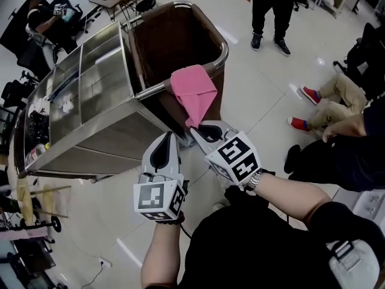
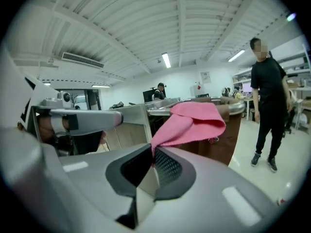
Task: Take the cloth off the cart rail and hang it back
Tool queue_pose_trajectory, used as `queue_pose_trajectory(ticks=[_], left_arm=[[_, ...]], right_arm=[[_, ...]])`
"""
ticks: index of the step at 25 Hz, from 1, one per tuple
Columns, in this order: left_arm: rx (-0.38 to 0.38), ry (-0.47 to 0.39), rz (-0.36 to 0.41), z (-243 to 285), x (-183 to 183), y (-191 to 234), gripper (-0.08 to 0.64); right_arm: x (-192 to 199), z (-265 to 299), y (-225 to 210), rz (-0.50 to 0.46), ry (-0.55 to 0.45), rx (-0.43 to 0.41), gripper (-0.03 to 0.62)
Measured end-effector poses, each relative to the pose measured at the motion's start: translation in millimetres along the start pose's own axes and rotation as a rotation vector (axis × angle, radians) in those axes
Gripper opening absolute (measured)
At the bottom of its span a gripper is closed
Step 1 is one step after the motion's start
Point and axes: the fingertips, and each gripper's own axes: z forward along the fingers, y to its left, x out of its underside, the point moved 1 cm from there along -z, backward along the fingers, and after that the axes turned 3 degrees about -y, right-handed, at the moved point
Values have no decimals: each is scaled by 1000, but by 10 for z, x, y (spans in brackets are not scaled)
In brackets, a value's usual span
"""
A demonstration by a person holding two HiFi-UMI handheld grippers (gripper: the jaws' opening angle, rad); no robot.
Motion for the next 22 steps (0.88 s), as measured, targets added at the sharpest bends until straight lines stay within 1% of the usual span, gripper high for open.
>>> queue_pose_trajectory(ticks=[4,7,12,14,16,18,20,22], left_arm=[[1,-48,8,-439,-374,-286,3],[10,-96,23,-714,-601,-445,3],[23,-149,37,-1130,-897,-659,3],[33,-169,42,-1327,-932,-790,3],[42,-187,50,-1582,-766,-968,3],[50,-204,59,-1847,-414,-1171,3],[53,-221,66,-1988,-65,-1327,3],[51,-234,67,-2035,181,-1439,3]], right_arm=[[-362,-499,341,-56,-51,21,11],[-566,-794,560,-97,-85,33,11],[-854,-1219,919,-147,-140,51,11],[-875,-1425,1074,-163,-163,62,11],[-679,-1660,1246,-177,-192,71,11],[-299,-1890,1401,-192,-222,76,11],[55,-2046,1450,-208,-247,76,11],[301,-2153,1426,-219,-261,74,11]])
